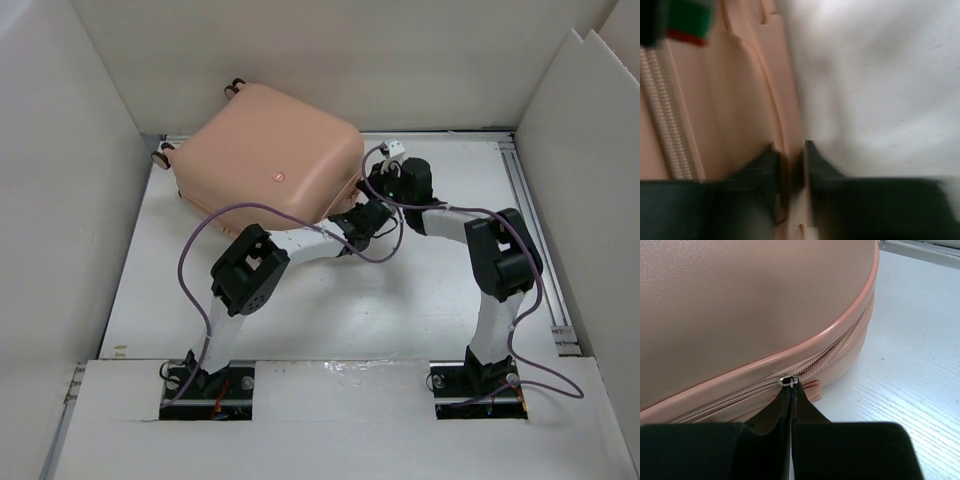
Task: Pack the luggage
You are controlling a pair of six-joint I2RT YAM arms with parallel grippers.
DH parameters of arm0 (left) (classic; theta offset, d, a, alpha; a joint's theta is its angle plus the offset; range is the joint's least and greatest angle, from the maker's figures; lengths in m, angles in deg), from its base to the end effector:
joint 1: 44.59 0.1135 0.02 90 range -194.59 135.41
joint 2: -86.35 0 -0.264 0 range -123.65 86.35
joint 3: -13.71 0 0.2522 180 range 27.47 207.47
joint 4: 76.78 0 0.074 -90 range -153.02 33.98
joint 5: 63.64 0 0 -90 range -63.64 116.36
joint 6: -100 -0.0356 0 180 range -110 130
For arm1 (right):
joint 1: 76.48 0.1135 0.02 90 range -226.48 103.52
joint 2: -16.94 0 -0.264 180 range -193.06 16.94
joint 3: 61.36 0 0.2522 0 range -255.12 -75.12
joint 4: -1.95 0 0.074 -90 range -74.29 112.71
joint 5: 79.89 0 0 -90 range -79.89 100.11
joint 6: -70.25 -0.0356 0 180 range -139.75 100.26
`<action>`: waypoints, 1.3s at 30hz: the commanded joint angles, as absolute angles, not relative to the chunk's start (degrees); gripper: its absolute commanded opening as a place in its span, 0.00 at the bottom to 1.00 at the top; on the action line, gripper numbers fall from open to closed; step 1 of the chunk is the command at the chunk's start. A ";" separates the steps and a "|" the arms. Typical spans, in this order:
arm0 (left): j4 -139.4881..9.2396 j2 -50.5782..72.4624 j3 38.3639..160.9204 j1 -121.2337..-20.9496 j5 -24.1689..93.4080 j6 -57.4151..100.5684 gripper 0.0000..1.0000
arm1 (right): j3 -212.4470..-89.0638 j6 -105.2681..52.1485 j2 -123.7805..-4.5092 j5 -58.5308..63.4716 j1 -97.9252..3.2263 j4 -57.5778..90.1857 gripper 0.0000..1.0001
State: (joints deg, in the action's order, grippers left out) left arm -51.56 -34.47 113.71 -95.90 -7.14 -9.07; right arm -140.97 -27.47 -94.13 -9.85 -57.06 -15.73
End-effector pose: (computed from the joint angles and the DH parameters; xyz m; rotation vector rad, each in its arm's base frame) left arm 0.3047 -0.3491 0.1759 1.0624 1.9761 0.3944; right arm 0.4057 0.1559 0.2026 -0.4372 1.7922 0.6489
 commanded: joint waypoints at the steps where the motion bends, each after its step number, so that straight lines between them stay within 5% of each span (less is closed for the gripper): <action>1: -44.39 -38.37 110.99 -92.32 1.91 -10.73 0.00 | -142.98 -28.27 -93.37 -8.27 -58.11 -25.07 0.00; 7: -42.55 -27.69 97.46 -92.32 18.41 -23.12 0.00 | -138.24 -28.27 -91.53 -2.38 -58.63 -23.85 0.00; 16: -37.37 -5.33 70.20 -93.90 26.44 -38.95 0.00 | -127.69 -32.23 -86.34 14.59 -57.22 -20.85 0.00; 27: -37.09 1.89 63.24 -93.90 25.13 -43.44 0.00 | -141.44 -29.07 -89.22 24.87 -62.85 -15.50 0.00; 32: -38.76 1.89 63.24 -94.43 24.60 -43.44 0.00 | -153.32 -22.75 -96.08 20.59 -62.85 -15.49 0.00; 39: -39.99 1.36 63.24 -94.43 24.08 -43.97 0.00 | -163.71 -21.77 -109.79 -7.43 -62.85 -31.10 0.00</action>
